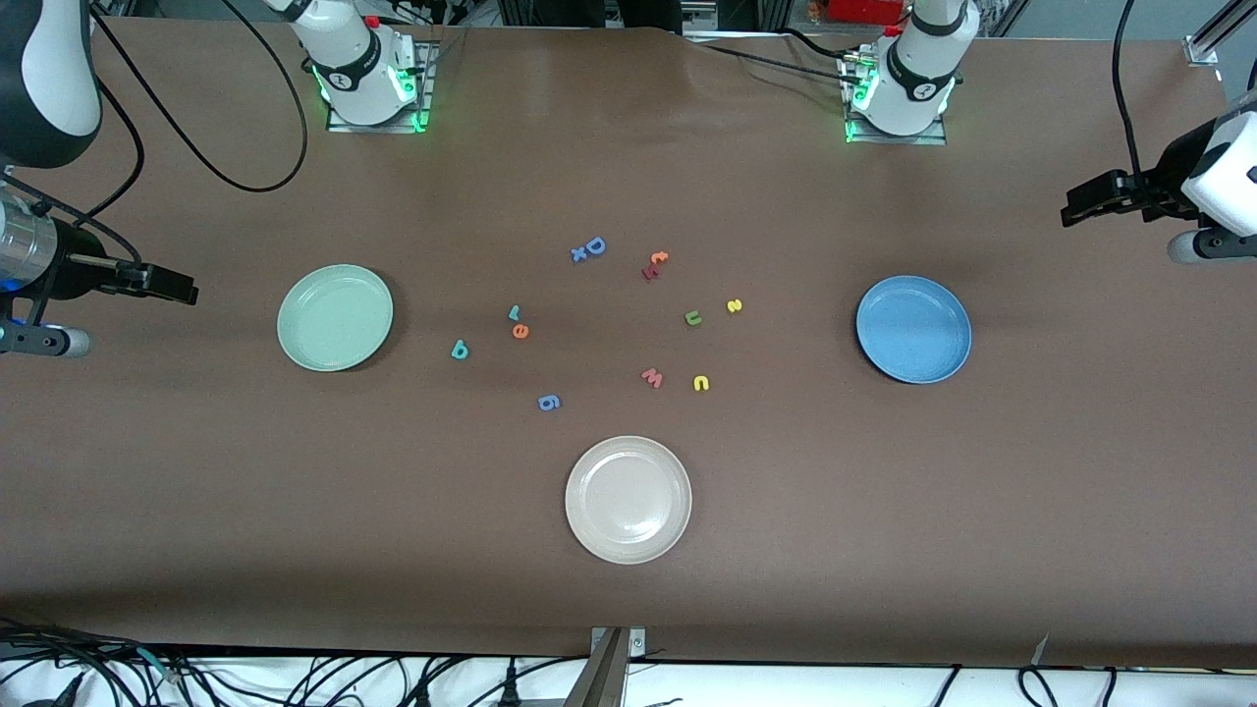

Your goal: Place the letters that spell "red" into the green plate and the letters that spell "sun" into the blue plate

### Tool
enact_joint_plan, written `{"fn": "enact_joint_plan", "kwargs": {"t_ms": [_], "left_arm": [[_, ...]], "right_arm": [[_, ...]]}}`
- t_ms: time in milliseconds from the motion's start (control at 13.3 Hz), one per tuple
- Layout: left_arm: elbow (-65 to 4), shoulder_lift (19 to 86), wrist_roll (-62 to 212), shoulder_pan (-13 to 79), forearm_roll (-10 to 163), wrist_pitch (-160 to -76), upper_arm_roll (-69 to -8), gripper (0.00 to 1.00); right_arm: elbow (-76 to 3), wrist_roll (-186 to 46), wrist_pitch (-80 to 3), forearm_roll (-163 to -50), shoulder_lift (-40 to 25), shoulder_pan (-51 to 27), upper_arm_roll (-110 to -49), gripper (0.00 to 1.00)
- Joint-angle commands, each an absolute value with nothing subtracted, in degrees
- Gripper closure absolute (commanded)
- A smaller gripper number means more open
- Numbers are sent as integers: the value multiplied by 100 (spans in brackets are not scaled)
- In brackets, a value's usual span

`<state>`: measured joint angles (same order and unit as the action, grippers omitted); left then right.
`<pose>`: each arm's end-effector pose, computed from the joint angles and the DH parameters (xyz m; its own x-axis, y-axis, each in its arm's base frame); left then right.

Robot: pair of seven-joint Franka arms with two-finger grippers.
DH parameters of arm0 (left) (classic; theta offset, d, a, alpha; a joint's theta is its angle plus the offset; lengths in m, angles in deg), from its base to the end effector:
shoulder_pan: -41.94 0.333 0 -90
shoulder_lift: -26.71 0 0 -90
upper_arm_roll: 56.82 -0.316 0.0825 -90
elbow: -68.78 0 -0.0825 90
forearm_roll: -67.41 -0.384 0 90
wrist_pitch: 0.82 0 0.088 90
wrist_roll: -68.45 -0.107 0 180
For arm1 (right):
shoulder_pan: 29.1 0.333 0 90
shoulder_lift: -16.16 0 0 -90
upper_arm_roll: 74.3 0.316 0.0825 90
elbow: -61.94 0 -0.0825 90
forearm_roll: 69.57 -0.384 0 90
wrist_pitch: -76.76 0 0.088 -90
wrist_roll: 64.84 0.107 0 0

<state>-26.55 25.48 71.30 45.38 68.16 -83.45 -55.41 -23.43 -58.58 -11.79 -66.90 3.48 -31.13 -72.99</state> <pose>0.5293 0.0171 0.5832 0.9764 0.0828 -0.1992 0.0850 -0.9964 0.0026 0.6106 -0.0141 0.5312 0.9796 -0.1222 -0.1595 -0.1141 -0.9917 0.0589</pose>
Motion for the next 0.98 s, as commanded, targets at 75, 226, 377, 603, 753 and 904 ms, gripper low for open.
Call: {"fn": "enact_joint_plan", "kwargs": {"t_ms": [75, 226, 377, 603, 753, 904], "left_arm": [[-2501, 2574, 7074, 4423, 6890, -8344, -5621, 0], [-2500, 2600, 7074, 4423, 6873, -8396, -5594, 0], [-2500, 2609, 7074, 4423, 6864, -8405, -5594, 0], [-2500, 2601, 7074, 4458, 6864, -8493, -5585, 0], [-2509, 2609, 7074, 4467, 6864, -8502, -5585, 0], [-2509, 2609, 7074, 4475, 6864, -8511, -5594, 0]], "right_arm": [[-2305, -5816, -1096, -6799, 395, -3130, -7307, 0], [-2305, -5833, -1096, -6790, 386, -3130, -7307, 0], [-2305, -5825, -1096, -6790, 386, -3130, -7307, 0], [-2314, -5807, -1096, -6790, 386, -3130, -7307, 0], [-2340, -5781, -1087, -6790, 395, -3130, -7307, 0], [-2349, -5781, -1078, -6790, 395, -3130, -7307, 0]]}}
